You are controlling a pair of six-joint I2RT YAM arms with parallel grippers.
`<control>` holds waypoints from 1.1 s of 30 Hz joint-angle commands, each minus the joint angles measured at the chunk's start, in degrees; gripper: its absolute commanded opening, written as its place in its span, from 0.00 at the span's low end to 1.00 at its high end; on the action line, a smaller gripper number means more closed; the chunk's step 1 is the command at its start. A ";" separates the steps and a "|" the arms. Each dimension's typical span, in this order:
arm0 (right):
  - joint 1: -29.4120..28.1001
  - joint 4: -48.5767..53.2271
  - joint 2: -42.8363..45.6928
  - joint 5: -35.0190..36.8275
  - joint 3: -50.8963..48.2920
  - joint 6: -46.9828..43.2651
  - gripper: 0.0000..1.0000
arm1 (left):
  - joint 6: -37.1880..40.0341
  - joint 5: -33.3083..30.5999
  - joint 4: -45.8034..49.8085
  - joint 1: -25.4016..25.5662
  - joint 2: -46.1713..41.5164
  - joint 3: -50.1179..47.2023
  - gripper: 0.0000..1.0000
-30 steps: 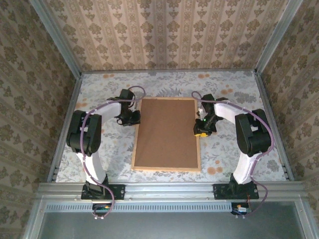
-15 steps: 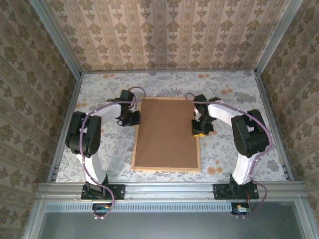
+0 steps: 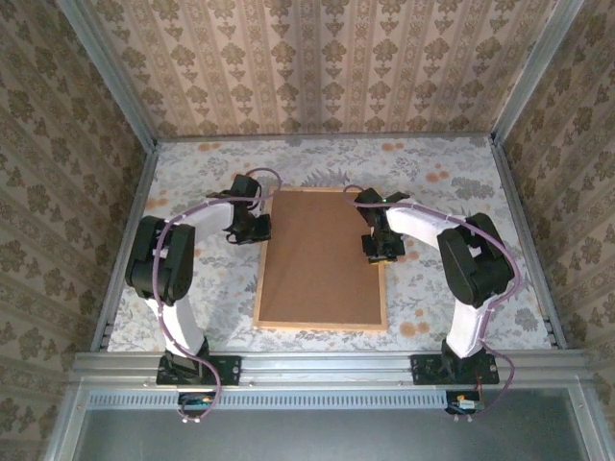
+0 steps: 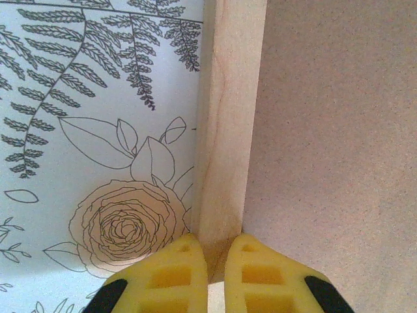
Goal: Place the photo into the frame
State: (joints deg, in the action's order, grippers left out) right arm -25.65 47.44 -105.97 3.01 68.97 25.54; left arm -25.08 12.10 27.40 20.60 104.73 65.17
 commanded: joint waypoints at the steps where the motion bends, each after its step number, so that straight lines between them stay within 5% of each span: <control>1: 1.57 -1.91 -0.02 -1.74 -1.31 -0.40 0.25 | -0.96 -0.11 2.22 1.30 -1.25 -1.80 0.07; 8: 7.36 0.37 9.57 -15.16 -2.61 -3.07 0.34 | -0.39 -1.46 2.84 0.98 -1.54 -1.77 0.07; 21: 5.90 0.81 15.81 -21.26 -16.08 -0.69 0.31 | -0.02 -1.36 2.92 0.83 -1.28 -0.72 0.07; 33: 5.87 -0.80 12.80 -18.92 -16.44 -1.21 0.27 | 0.02 -1.12 2.53 0.80 -1.19 -0.81 0.07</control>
State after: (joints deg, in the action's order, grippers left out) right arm -19.77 46.57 -91.79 -16.78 51.90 24.05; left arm -25.04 11.70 27.11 20.97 104.18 64.53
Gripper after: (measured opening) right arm 0.276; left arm 0.079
